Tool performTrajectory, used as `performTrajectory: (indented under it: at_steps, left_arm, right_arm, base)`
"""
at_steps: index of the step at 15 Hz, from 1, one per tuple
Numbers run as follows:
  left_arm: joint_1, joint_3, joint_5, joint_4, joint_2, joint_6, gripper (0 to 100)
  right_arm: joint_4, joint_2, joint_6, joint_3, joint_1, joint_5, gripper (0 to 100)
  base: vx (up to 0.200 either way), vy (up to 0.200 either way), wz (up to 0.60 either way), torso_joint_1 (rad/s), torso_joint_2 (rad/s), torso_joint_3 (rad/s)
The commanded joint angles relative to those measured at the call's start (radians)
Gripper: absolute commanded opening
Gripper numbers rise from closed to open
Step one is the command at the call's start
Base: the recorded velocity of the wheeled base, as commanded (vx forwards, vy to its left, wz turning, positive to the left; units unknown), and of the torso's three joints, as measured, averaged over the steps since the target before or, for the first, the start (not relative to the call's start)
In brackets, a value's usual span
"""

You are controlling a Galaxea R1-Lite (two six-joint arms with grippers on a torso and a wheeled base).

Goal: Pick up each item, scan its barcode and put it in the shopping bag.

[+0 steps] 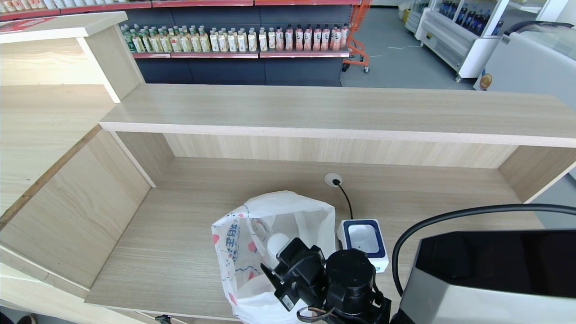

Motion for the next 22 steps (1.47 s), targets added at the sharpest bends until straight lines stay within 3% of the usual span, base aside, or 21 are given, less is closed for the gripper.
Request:
performTrajectory:
  at_steps: [1,2,7,12,15,18,19,20,21,22]
  left_arm:
    - [0.0,0.0,0.001,0.0,0.0,-0.001,100]
    - [0.0,0.0,0.001,0.0,0.0,-0.001,100]
    - [0.0,0.0,0.001,0.0,0.0,-0.001,100]
    - [0.0,0.0,0.001,0.0,0.0,-0.001,100]
    - [0.0,0.0,0.001,0.0,0.0,-0.001,100]
    - [0.0,0.0,0.001,0.0,0.0,-0.001,100]
    - [0.0,0.0,0.001,0.0,0.0,-0.001,100]
    - [0.0,0.0,0.001,0.0,0.0,-0.001,100]
    - [0.0,0.0,0.001,0.0,0.0,-0.001,100]
    - [0.0,0.0,0.001,0.0,0.0,-0.001,100]
  right_arm:
    - [-0.006,0.003,-0.007,0.021,0.002,0.008,0]
    - [-0.006,0.003,-0.008,0.025,0.002,0.01,100]
    - [-0.003,-0.043,-0.008,0.024,-0.001,0.014,100]
    - [0.079,-0.278,-0.011,0.054,0.0,0.062,100]
    - [0.353,-0.605,-0.007,0.08,-0.007,0.008,100]
    - [0.648,-0.899,-0.011,0.1,-0.052,-0.248,100]
    - [0.895,-1.089,-0.007,0.129,-0.116,-0.377,100]
    - [0.978,-1.148,-0.002,0.136,-0.149,-0.395,100]
    - [1.163,-1.275,0.027,0.154,-0.251,-0.395,100]
    - [1.231,-1.323,0.076,0.169,-0.294,-0.395,100]
  base:
    - [0.0,0.0,0.0,0.0,0.0,0.0]
    - [0.0,0.0,0.0,0.0,0.0,0.0]
    - [0.0,0.0,0.0,0.0,0.0,0.0]
    - [0.0,0.0,0.0,0.0,0.0,0.0]
    - [0.0,0.0,0.0,0.0,0.0,0.0]
    - [0.0,0.0,0.0,0.0,0.0,0.0]
    - [0.0,0.0,0.0,0.0,0.0,0.0]
    - [0.0,0.0,0.0,0.0,0.0,0.0]
    - [0.0,0.0,0.0,0.0,0.0,0.0]
    - [0.0,0.0,0.0,0.0,0.0,0.0]
